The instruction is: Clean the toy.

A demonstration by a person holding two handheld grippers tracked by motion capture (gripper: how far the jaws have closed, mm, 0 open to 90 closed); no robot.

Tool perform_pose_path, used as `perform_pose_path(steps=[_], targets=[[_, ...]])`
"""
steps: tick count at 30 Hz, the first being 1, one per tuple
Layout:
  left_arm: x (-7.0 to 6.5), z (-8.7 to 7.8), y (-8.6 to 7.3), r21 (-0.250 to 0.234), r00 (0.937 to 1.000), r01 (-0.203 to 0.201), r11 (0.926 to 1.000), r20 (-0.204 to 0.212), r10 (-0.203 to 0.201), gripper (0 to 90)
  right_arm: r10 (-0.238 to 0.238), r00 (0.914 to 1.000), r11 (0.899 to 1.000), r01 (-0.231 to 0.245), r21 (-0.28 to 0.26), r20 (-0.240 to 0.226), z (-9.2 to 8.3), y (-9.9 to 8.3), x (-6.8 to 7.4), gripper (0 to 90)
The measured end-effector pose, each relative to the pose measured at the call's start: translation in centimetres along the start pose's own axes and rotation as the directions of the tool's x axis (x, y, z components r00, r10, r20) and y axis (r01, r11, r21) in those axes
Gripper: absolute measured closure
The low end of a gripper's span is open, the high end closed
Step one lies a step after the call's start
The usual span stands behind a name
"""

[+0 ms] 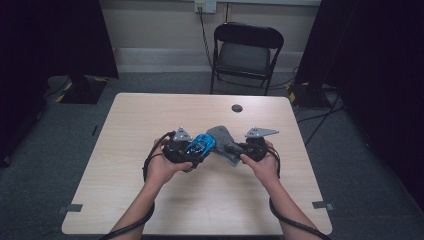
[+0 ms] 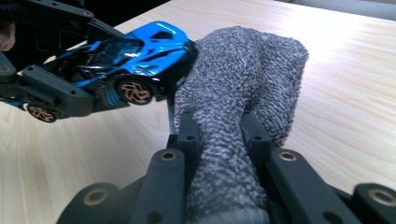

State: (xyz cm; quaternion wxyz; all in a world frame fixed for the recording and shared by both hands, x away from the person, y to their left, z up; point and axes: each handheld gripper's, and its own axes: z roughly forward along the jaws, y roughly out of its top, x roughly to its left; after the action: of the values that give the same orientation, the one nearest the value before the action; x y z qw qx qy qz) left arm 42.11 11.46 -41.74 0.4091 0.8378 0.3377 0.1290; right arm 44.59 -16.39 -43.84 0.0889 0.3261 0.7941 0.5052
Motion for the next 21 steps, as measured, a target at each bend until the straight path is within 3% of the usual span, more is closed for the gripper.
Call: perform_pose_path(steps=[11,21], targets=[[0.3,0.0,0.1,-0.006,0.9999,0.014,0.9999,-0.003,-0.015,26.0,-0.004,0.9987,1.000,0.005,0.016,-0.051,1.1,-0.4,1.0,74.5],[0.1,0.2,0.5,-0.016,0.9998,0.021,0.9997,0.003,-0.021,26.0,-0.004,0.9978,1.000,0.005,0.022,-0.066,1.3,-0.6,1.2,74.6]])
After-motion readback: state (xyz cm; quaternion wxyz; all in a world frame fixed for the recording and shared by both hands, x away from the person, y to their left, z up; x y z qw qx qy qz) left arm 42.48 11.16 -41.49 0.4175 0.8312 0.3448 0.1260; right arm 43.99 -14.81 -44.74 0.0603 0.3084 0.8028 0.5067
